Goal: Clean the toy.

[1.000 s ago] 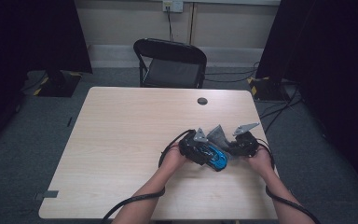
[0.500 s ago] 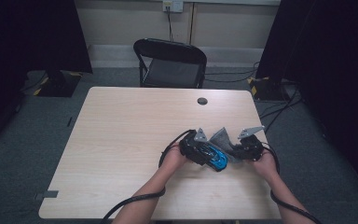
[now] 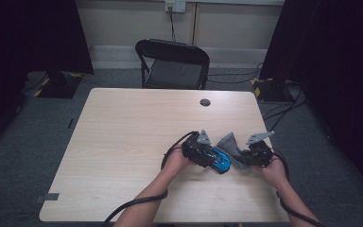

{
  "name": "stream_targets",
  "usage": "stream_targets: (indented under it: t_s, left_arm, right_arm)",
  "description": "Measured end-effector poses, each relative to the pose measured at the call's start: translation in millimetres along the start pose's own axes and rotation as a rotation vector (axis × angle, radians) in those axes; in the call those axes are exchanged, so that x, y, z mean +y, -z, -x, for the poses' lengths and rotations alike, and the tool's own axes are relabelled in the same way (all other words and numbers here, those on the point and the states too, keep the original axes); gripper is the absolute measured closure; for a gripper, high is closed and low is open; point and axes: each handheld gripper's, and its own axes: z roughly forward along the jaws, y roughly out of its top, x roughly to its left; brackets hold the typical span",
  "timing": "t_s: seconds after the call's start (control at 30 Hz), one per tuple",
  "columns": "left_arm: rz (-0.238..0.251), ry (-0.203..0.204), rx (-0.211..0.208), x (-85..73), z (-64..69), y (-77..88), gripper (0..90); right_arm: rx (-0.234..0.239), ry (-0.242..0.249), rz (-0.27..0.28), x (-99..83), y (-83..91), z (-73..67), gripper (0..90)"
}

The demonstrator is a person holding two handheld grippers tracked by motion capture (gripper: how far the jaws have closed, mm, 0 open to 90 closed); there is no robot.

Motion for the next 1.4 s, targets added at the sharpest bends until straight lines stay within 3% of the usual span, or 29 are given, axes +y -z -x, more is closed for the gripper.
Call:
stream_targets:
  t_s: [1.07,1.17,1.2,1.27,1.4]
  left_arm:
    - [-0.006,0.002,0.003,0.7,0.2,0.1,19.4]
    - [-0.004,0.003,0.004,0.6,0.3,0.1,19.4]
    - [-0.004,0.003,0.004,0.6,0.3,0.1,19.4]
    - [-0.004,0.003,0.005,0.4,0.6,0.2,19.4]
    - [-0.001,0.001,0.007,0.1,0.6,0.2,19.4]
  right_arm:
    - [0.024,-0.022,-0.007,-29.9,31.0,-10.7,73.7]
    - [0.022,-0.029,0.001,-31.2,36.4,-10.6,73.7]
    - [0.004,-0.044,0.021,-31.5,41.9,-10.2,73.7]
    - [0.014,-0.063,0.051,-30.4,46.8,-7.7,73.7]
    - [-0.01,-0.073,0.083,-21.0,54.1,-2.7,73.7]
